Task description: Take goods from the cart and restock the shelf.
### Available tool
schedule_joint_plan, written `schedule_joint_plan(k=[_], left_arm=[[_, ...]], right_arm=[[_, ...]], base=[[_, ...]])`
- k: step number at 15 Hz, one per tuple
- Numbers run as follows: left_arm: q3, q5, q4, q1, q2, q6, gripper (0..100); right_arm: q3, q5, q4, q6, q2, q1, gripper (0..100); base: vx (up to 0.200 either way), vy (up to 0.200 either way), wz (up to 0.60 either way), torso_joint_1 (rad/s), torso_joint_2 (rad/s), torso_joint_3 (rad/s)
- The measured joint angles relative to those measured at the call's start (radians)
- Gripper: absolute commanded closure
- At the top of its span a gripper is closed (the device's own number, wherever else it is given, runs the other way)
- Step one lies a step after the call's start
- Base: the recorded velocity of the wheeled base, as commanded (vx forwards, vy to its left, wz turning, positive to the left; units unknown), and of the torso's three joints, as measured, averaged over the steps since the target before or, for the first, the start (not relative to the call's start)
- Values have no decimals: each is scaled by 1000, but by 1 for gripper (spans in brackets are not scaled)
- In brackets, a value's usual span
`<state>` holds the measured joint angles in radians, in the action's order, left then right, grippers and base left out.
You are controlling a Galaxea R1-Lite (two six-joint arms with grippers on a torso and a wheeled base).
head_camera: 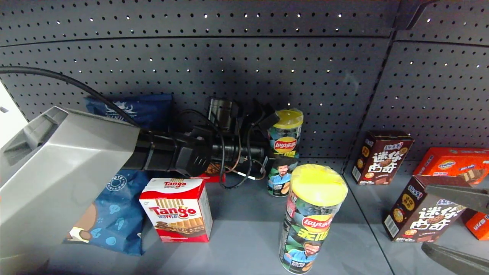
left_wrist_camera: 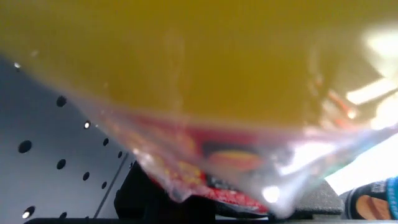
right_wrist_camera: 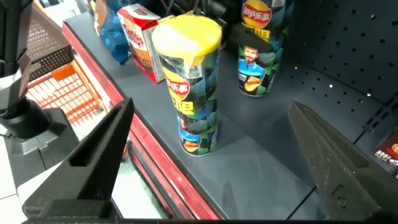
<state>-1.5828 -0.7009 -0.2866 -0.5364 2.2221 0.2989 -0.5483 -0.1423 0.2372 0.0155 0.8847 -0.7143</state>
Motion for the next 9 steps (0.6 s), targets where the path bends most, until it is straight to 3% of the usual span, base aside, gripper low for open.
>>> schedule_joint_plan(k=[8,9], left_arm=[[-18,0,-1,4,30,0,100],[-19,0,-1,4,31,0,0]], right_arm=[[12,-1,0,-2,-7,-1,0],[13,-1,0,-2,-7,-1,0]], base=[[0,0,0,0,0,0],[0,0,0,0,0,0]])
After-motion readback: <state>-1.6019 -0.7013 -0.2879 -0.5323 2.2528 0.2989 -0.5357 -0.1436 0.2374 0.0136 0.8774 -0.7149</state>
